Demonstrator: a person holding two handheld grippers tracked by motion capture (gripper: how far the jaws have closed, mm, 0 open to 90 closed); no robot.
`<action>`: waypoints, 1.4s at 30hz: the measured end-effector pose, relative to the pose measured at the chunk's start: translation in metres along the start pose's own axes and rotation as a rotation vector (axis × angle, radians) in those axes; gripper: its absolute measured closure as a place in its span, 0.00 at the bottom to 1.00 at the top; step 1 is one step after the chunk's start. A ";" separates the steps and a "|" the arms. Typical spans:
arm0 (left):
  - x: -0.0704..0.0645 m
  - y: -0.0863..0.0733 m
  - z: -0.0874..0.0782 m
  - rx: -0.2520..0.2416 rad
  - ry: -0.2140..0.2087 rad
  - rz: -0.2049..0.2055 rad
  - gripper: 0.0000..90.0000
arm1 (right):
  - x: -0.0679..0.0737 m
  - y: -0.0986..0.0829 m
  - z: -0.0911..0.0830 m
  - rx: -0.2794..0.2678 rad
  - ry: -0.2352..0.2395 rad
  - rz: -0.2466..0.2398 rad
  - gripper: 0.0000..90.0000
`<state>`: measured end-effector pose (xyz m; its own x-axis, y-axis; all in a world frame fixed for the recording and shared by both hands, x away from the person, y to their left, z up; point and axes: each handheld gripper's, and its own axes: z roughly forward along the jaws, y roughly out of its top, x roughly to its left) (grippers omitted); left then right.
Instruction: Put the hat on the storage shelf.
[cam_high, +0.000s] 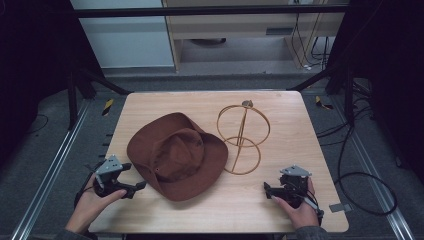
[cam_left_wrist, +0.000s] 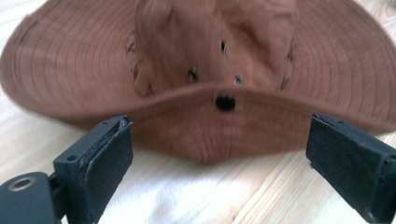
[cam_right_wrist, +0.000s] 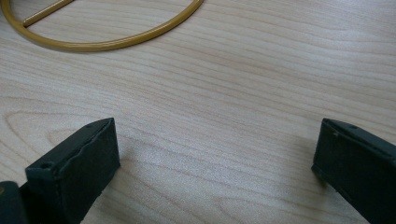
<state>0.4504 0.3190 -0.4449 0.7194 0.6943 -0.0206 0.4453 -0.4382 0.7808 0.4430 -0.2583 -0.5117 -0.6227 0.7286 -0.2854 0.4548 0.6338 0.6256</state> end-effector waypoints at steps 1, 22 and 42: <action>0.000 0.005 0.000 0.008 0.005 0.006 0.08 | 0.000 0.000 0.000 0.000 0.000 0.000 0.01; 0.006 0.098 0.024 0.168 0.023 0.112 0.08 | 0.000 0.000 0.000 0.000 0.000 -0.001 0.01; 0.011 0.135 0.050 0.191 0.042 0.112 0.08 | 0.000 0.000 0.000 0.000 -0.001 -0.001 0.01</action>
<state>0.5449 0.2384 -0.3706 0.7486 0.6570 0.0886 0.4600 -0.6110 0.6442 0.4430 -0.2583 -0.5116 -0.6225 0.7284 -0.2863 0.4546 0.6343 0.6254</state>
